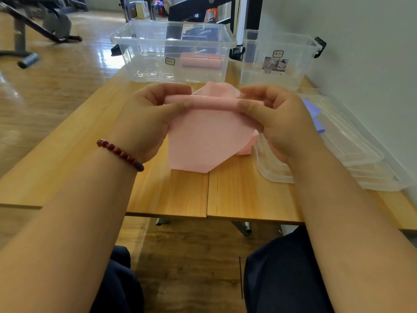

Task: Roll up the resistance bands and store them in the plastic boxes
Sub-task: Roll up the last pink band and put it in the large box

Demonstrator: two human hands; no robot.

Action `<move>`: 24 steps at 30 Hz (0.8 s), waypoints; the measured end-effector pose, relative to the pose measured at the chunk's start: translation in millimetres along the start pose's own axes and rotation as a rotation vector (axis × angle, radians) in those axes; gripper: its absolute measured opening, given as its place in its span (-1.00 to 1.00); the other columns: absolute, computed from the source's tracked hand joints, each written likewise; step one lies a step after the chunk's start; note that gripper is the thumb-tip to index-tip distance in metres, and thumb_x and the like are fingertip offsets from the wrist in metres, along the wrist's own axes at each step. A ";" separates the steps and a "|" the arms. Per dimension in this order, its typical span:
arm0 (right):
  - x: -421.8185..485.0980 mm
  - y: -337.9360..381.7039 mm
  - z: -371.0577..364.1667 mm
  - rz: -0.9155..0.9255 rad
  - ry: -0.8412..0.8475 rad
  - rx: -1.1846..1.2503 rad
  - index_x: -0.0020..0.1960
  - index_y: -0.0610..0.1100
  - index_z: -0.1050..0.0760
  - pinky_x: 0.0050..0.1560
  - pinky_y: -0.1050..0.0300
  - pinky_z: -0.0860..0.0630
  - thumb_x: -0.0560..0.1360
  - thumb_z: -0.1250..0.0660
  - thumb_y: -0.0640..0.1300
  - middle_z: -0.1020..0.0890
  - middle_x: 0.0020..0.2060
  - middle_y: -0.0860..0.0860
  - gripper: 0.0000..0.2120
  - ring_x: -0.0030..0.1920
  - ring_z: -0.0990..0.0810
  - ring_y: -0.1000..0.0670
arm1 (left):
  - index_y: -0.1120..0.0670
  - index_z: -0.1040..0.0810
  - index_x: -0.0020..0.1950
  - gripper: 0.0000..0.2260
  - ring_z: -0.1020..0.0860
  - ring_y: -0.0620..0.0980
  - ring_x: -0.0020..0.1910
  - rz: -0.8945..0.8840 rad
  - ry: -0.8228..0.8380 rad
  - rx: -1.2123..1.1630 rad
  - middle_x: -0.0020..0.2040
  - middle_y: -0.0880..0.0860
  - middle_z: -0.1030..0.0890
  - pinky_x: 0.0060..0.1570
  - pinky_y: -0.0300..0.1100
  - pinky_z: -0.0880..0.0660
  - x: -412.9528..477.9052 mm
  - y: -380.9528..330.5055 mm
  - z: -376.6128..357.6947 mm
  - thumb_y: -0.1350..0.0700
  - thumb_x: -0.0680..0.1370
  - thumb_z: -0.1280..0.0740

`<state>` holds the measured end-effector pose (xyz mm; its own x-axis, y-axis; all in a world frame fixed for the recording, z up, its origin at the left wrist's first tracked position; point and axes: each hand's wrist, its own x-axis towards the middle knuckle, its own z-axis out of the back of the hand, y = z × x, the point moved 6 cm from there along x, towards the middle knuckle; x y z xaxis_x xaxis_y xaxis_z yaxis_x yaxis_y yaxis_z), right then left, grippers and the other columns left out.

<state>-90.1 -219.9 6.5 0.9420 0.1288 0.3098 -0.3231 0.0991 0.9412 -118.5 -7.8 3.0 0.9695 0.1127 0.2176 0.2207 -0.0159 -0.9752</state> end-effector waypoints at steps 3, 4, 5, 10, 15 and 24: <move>-2.5 2.4 1.4 0.023 -0.019 -0.066 -0.02 -0.01 -0.63 -0.04 0.19 -0.59 0.46 -0.48 -0.16 -0.67 -0.07 0.04 -0.88 -0.05 -0.63 0.07 | 0.05 -0.60 0.06 -0.83 -0.61 -0.10 0.00 0.014 0.023 -0.005 0.01 0.00 -0.64 -0.05 -0.28 -0.55 -2.9 -0.8 0.1 0.28 0.52 -0.37; -3.1 3.7 2.1 0.033 -0.027 -0.064 -0.03 0.00 -0.62 -0.05 0.19 -0.60 0.45 -0.49 -0.17 -0.66 -0.05 0.04 -0.86 -0.03 -0.63 0.06 | 0.05 -0.60 0.05 -0.83 -0.61 -0.10 -0.01 0.017 0.031 0.007 0.01 0.00 -0.63 -0.07 -0.29 -0.55 -3.4 -0.6 0.7 0.28 0.53 -0.36; -3.6 4.3 2.4 0.036 -0.032 -0.057 -0.04 0.01 -0.62 -0.06 0.18 -0.61 0.44 -0.50 -0.18 -0.66 -0.04 0.03 -0.85 -0.03 -0.63 0.05 | 0.05 -0.60 0.04 -0.84 -0.60 -0.09 -0.01 0.025 0.039 0.020 0.01 0.02 -0.63 -0.08 -0.29 -0.55 -4.1 0.0 1.2 0.28 0.53 -0.35; -6.6 4.1 0.3 0.036 -0.024 -0.037 -0.08 0.03 -0.61 -0.10 0.22 -0.57 0.45 -0.48 -0.21 -0.65 -0.06 0.01 -0.85 -0.06 -0.60 0.07 | 0.04 -0.60 0.08 -0.80 -0.58 -0.04 0.07 0.047 0.098 0.020 0.12 0.10 -0.59 -0.04 -0.29 -0.54 -6.5 2.8 -0.4 0.30 0.56 -0.32; -5.9 1.4 -0.3 0.036 -0.027 -0.043 -0.02 0.04 -0.61 -0.05 0.19 -0.58 0.48 -0.45 -0.17 -0.65 -0.01 0.02 -0.86 -0.02 -0.60 0.08 | -0.01 -0.62 0.05 -0.86 -0.57 -0.01 0.08 -0.009 0.068 0.061 0.08 0.07 -0.60 0.04 -0.21 -0.52 -8.4 1.7 -0.8 0.19 0.54 -0.39; -6.3 -0.7 -2.3 0.026 0.029 0.060 -0.08 0.03 -0.64 -0.08 0.08 -0.62 0.53 -0.38 -0.28 -0.66 -0.16 0.05 -0.80 -0.07 -0.63 0.02 | 0.06 -0.59 0.08 -0.84 -0.62 -0.03 0.05 0.041 0.077 0.006 0.09 0.06 -0.62 -0.09 -0.28 -0.56 -9.3 2.2 -4.7 0.21 0.52 -0.39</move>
<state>-96.0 -218.6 3.6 0.9301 0.1590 0.3312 -0.3408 0.0364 0.9394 -126.6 -13.5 -1.1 0.9831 0.0355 0.1797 0.1802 -0.0125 -0.9836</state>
